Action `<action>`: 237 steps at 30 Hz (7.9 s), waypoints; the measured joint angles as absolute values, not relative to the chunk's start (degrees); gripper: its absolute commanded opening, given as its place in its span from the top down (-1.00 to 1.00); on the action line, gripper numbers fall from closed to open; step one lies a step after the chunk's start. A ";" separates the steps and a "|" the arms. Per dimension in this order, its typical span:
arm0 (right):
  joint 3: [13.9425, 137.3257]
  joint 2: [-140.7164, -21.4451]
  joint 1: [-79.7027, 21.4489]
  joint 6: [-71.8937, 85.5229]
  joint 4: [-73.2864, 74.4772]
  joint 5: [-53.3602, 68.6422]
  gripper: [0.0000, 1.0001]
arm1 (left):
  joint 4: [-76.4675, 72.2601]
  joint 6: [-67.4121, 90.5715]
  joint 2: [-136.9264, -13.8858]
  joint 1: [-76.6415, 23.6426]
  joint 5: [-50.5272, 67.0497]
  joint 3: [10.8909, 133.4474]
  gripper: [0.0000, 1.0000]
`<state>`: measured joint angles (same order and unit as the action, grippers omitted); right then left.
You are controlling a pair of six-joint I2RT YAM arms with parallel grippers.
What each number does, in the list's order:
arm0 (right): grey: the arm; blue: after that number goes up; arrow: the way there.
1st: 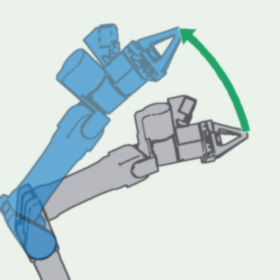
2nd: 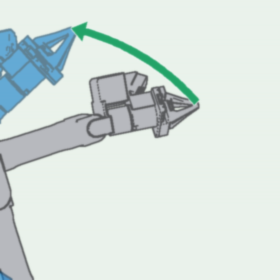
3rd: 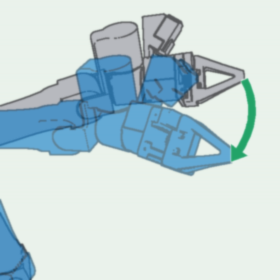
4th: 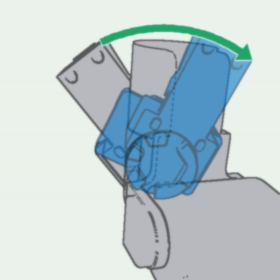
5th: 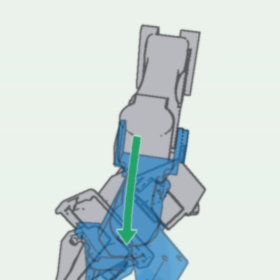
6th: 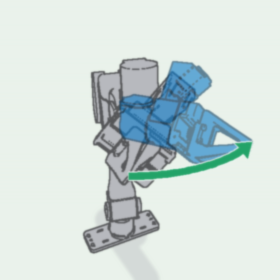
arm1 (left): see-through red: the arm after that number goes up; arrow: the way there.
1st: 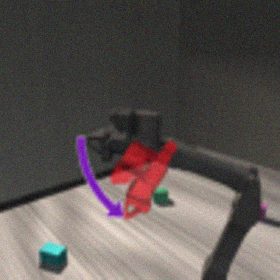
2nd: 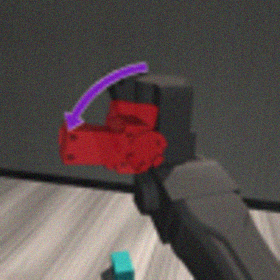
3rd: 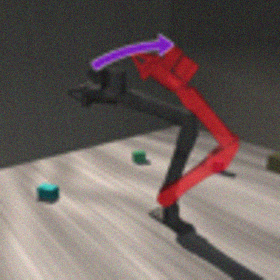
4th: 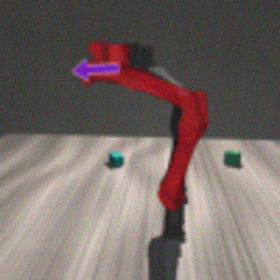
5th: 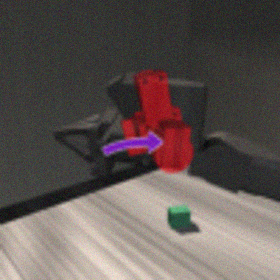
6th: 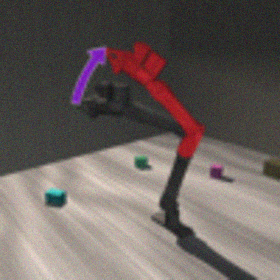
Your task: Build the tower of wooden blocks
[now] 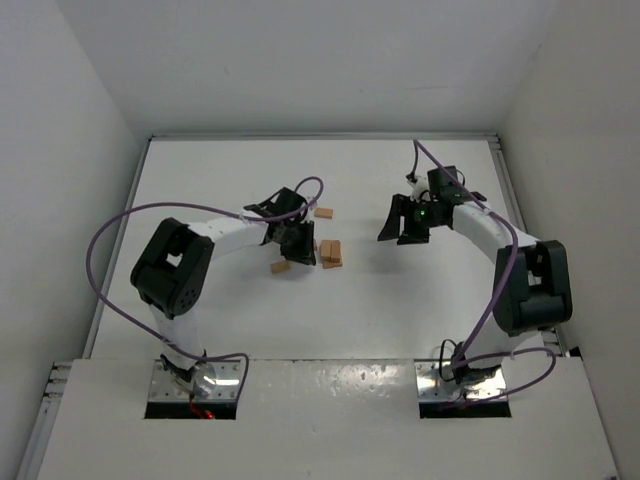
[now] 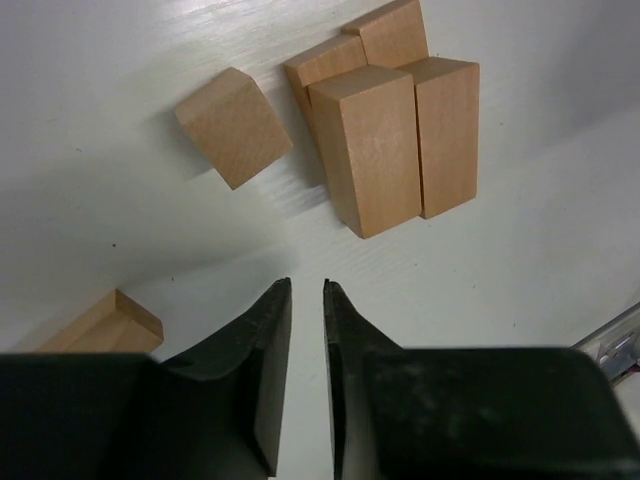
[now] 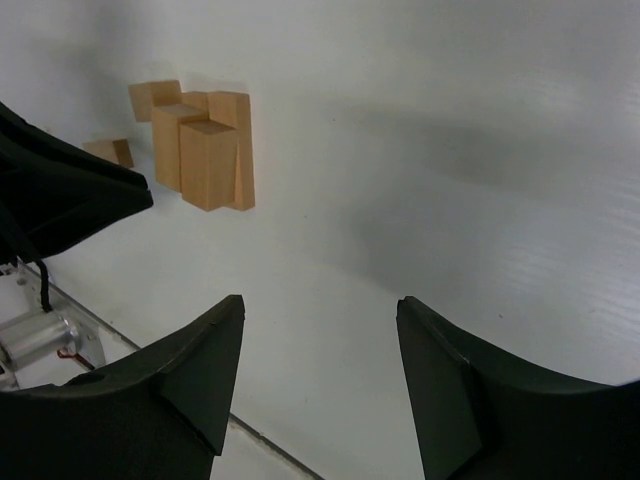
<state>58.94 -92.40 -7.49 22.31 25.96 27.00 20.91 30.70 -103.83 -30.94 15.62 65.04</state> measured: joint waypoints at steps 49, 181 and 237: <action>59.13 -95.92 -10.85 22.20 25.71 26.52 0.34 | 20.45 32.10 -106.24 -28.82 14.35 64.27 0.18; 63.46 -100.92 -7.46 18.00 21.65 32.23 0.04 | 41.63 -30.06 -128.38 -27.35 32.18 102.48 -0.10; 64.60 -101.75 -9.43 16.56 22.65 30.92 0.68 | 28.91 -19.22 -103.88 -18.72 22.72 86.17 1.00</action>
<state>64.60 -101.75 -9.43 16.56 22.65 30.92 28.91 -19.22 -103.88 -18.72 22.72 86.17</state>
